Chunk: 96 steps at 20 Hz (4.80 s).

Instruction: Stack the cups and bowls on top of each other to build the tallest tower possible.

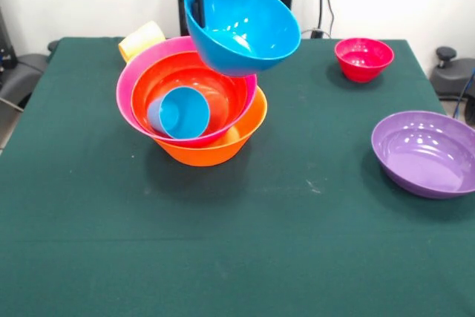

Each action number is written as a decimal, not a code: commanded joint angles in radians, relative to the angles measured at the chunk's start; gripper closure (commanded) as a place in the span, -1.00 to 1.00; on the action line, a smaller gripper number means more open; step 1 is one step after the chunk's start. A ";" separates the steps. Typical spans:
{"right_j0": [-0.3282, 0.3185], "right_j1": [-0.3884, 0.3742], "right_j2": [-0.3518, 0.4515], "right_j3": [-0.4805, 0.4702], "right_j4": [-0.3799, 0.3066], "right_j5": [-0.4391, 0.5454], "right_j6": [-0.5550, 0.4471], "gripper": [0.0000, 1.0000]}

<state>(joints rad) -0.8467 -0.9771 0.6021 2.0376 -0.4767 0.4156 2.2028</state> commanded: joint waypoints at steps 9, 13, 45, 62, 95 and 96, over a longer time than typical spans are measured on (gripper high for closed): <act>-0.049 0.039 0.126 0.032 -0.139 0.099 -0.279 1.00; -0.109 0.034 0.156 0.037 -0.152 0.121 -0.327 1.00; -0.035 0.052 0.127 -0.040 -0.252 0.152 -0.181 -1.00; 0.146 0.085 0.024 -0.137 -0.206 0.174 -0.070 -1.00; 0.132 -0.203 0.018 -0.003 0.079 0.321 -0.202 -1.00; 0.131 -0.201 0.019 -0.006 0.079 0.321 -0.203 -1.00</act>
<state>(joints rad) -0.6981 -1.0737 0.5969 1.9685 -0.4562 0.5745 2.1588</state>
